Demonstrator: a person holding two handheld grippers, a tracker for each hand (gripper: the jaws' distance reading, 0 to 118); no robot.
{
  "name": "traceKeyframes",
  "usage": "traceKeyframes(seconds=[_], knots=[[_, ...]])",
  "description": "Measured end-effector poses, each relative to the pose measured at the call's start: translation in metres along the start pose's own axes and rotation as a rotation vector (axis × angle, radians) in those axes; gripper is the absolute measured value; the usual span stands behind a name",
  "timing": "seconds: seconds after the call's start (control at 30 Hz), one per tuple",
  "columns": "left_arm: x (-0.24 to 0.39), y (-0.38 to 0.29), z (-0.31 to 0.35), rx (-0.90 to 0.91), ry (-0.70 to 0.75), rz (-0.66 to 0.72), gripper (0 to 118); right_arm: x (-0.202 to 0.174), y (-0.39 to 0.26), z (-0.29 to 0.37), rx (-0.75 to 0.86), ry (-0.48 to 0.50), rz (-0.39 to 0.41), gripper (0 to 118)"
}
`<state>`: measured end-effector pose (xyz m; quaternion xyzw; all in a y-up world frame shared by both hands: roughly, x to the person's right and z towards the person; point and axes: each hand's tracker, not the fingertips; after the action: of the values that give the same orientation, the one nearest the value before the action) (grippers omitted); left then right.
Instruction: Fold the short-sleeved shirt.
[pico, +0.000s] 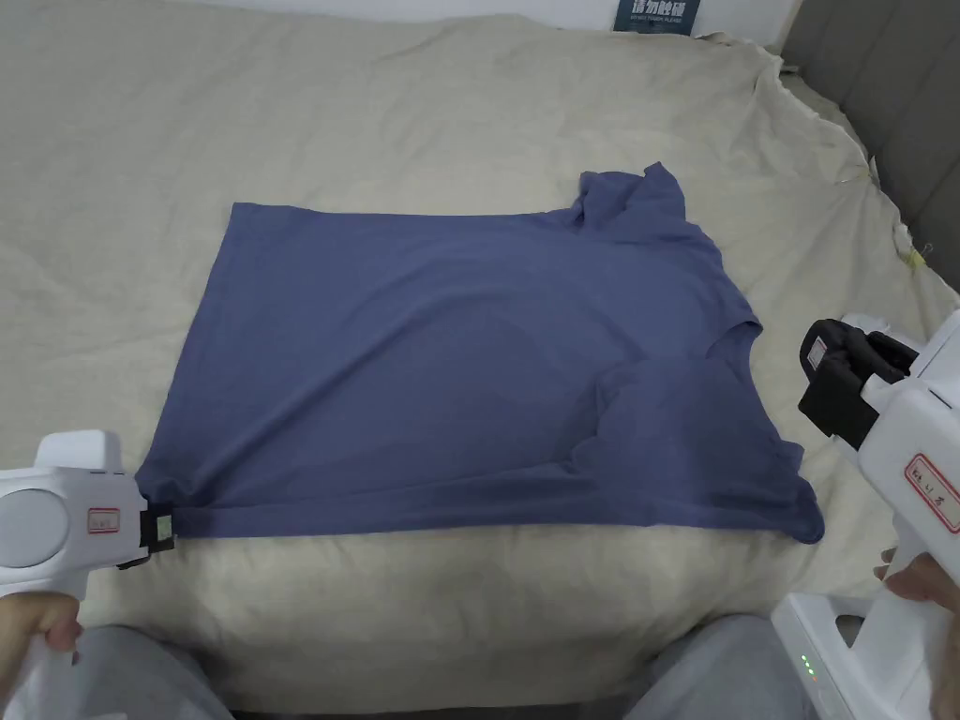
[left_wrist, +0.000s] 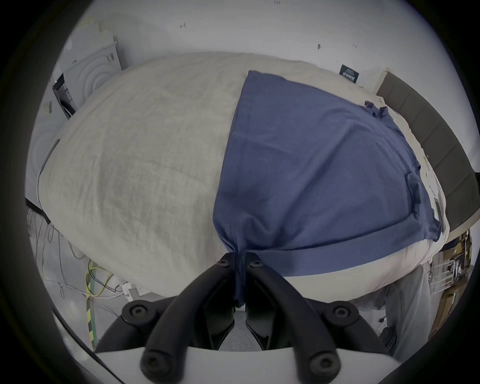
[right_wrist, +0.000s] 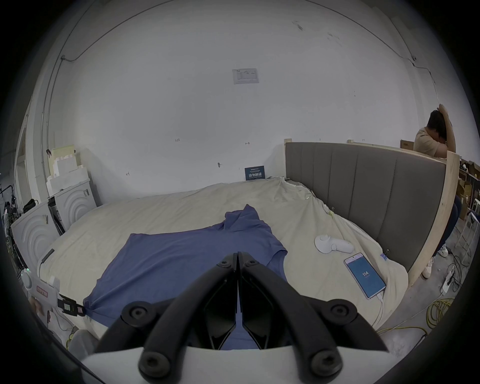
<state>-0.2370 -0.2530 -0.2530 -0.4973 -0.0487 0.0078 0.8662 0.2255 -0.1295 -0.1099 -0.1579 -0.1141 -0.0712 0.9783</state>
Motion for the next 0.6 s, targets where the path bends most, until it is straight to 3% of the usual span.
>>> traceKeyframes(seconds=[0.13, 0.2, 0.23, 0.27, 0.33, 0.37, 0.6], knots=[[-0.004, 0.005, 0.023, 0.1, -0.033, 0.065, 2, 0.023, 0.004, -0.007, -0.052, -0.006, -0.001, 0], [-0.003, 0.007, 0.032, 0.133, -0.049, 0.079, 2, 0.039, 0.004, -0.019, -0.168, 0.005, -0.009, 2], [-0.002, 0.007, 0.036, 0.142, -0.052, 0.082, 2, 0.047, 0.002, -0.023, -0.169, 0.009, -0.029, 17], [-0.002, 0.008, 0.037, 0.147, -0.053, 0.081, 2, 0.054, -0.001, -0.028, -0.194, 0.002, -0.029, 44], [0.001, 0.01, 0.039, 0.157, -0.05, 0.077, 2, 0.069, -0.008, -0.042, -0.276, 0.015, -0.042, 109], [0.001, 0.011, 0.04, 0.16, -0.049, 0.074, 2, 0.076, -0.014, -0.049, -0.337, 0.001, -0.039, 117], [0.001, 0.01, 0.034, 0.147, -0.046, 0.078, 2, 0.103, -0.073, -0.09, -0.598, -0.102, 0.002, 116]])
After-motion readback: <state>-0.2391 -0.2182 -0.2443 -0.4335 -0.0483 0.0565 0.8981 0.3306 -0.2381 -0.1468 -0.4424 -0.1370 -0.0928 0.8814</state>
